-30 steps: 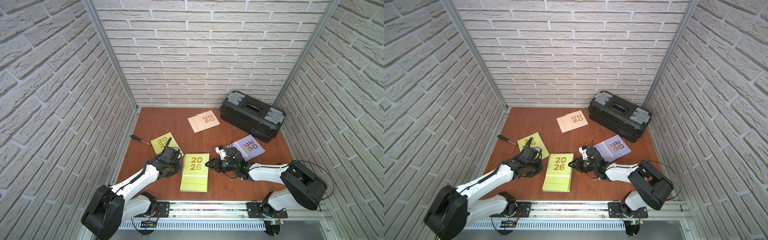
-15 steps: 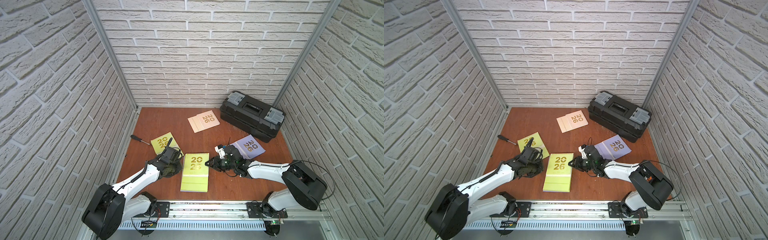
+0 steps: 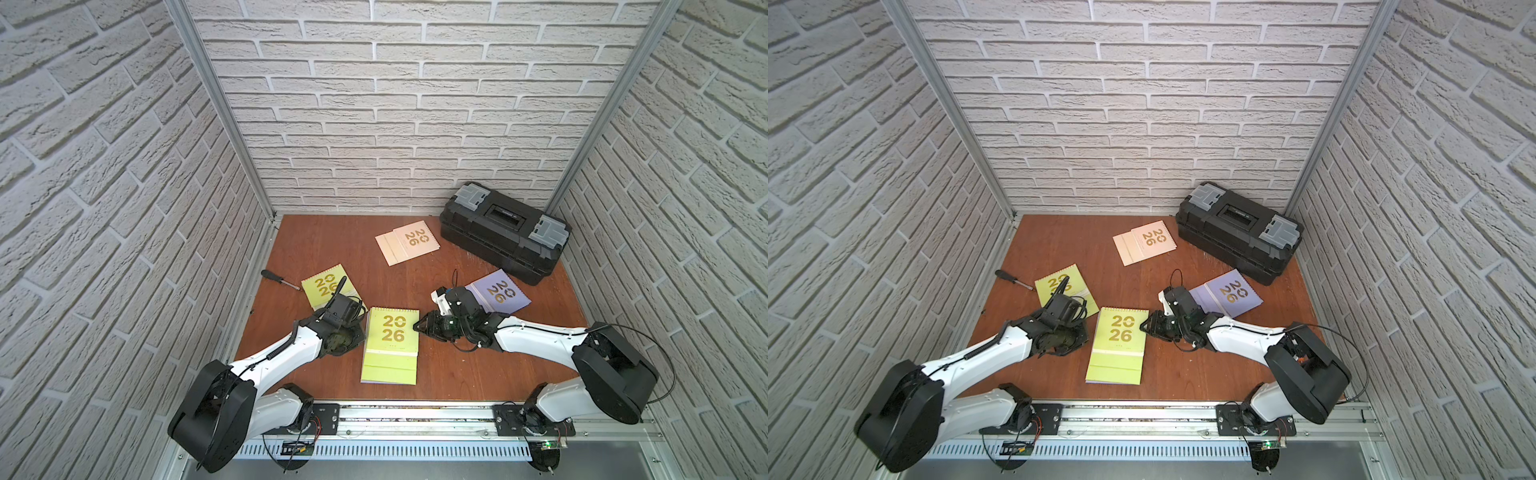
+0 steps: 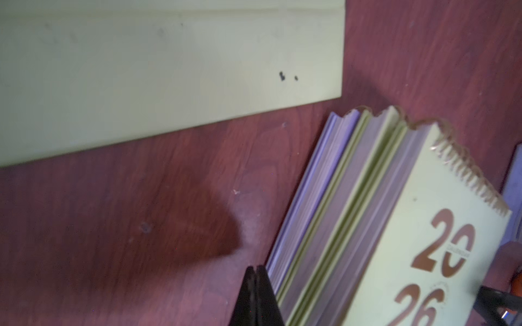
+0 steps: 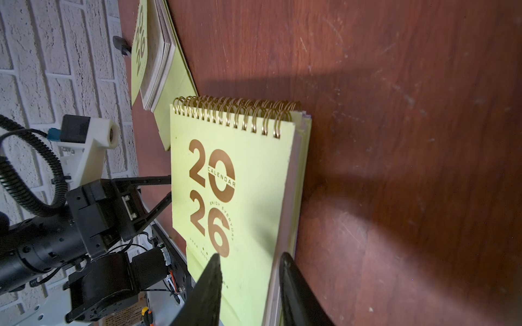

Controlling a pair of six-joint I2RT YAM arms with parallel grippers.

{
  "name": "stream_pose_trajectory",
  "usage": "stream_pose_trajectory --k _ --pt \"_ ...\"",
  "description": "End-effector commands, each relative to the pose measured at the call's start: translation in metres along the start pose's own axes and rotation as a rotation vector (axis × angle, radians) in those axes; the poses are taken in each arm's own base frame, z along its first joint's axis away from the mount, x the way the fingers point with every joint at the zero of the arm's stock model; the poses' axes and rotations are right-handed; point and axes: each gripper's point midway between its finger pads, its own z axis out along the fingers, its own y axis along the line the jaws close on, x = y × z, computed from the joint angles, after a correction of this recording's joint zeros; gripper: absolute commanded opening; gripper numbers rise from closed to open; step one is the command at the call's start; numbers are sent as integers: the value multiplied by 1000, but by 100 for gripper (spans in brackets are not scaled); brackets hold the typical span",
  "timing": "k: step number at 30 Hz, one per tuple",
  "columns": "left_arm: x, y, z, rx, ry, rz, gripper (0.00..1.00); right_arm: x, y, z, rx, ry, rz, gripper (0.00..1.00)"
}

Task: Stack the calendars
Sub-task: Place the calendar at the calendar.

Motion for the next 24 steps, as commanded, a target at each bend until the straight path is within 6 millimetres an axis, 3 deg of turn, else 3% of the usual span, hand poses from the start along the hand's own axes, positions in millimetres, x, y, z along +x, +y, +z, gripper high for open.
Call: stream_pose_trajectory --k 1,9,19,24 --pt "-7 -8 0 3 -18 25 0 -6 -1 -14 84 -27 -65 37" --pt "-23 -13 3 -28 -30 58 0 -18 -43 -41 499 -39 -97 37" --pt "-37 -21 5 -30 -23 80 0 -28 -53 -15 596 14 -105 37" --pt "-39 -21 10 -28 -7 80 0 -27 -50 4 549 44 -99 37"
